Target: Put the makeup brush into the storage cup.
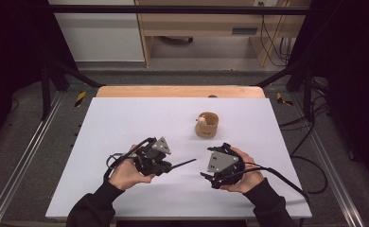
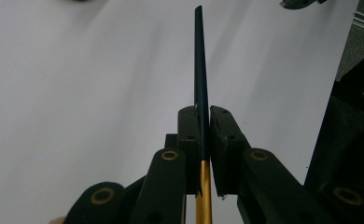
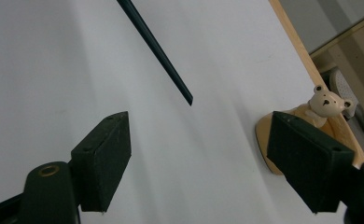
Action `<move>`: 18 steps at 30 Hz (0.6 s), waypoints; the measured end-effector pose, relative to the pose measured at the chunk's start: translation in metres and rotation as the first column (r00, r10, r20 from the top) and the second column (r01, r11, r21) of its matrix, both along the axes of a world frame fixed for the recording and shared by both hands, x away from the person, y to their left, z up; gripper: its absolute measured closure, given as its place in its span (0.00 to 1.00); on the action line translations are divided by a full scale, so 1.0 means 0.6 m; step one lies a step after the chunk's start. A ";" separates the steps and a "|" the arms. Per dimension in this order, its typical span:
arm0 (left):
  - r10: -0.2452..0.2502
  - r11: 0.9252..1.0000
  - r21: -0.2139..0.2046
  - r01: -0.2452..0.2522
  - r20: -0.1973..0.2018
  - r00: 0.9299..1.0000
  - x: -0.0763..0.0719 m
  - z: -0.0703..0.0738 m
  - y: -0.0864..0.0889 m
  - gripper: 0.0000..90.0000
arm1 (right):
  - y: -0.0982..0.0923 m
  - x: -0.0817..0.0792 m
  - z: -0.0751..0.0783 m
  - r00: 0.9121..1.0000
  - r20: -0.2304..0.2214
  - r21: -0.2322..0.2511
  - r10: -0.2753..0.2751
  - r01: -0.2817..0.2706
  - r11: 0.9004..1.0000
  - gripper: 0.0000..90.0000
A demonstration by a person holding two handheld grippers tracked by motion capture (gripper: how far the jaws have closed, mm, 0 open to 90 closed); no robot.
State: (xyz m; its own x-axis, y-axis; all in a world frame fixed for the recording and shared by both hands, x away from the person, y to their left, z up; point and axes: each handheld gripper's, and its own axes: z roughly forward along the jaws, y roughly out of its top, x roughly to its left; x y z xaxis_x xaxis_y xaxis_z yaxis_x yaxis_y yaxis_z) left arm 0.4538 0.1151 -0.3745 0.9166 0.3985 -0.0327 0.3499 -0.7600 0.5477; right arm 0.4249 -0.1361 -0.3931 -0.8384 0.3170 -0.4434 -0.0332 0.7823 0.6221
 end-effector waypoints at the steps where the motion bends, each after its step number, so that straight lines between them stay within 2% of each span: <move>1: -0.001 1.000 -0.003 0.001 -0.005 1.000 0.000 0.000 -0.003 0.92 | 0.001 0.000 -0.001 1.000 0.011 -0.012 0.010 -0.010 1.000 0.25; 10: -0.011 1.000 0.019 0.012 -0.033 0.999 0.001 -0.003 -0.027 0.92 | 0.015 -0.002 -0.010 0.996 0.048 -0.066 0.072 -0.069 0.995 0.32; 12: -0.006 1.000 0.016 0.007 -0.038 0.999 0.001 -0.003 -0.031 0.92 | 0.017 -0.002 -0.012 0.995 0.060 -0.071 0.081 -0.077 0.995 0.34; 17: -0.001 1.000 0.009 0.001 -0.047 0.999 0.001 -0.004 -0.039 0.92 | 0.022 -0.005 -0.016 0.993 0.056 -0.089 0.101 -0.096 0.991 0.37; 18: 0.001 1.000 0.006 -0.001 -0.050 0.999 0.001 -0.005 -0.041 0.92 | 0.023 -0.004 -0.017 0.990 0.071 -0.111 0.120 -0.112 0.988 0.38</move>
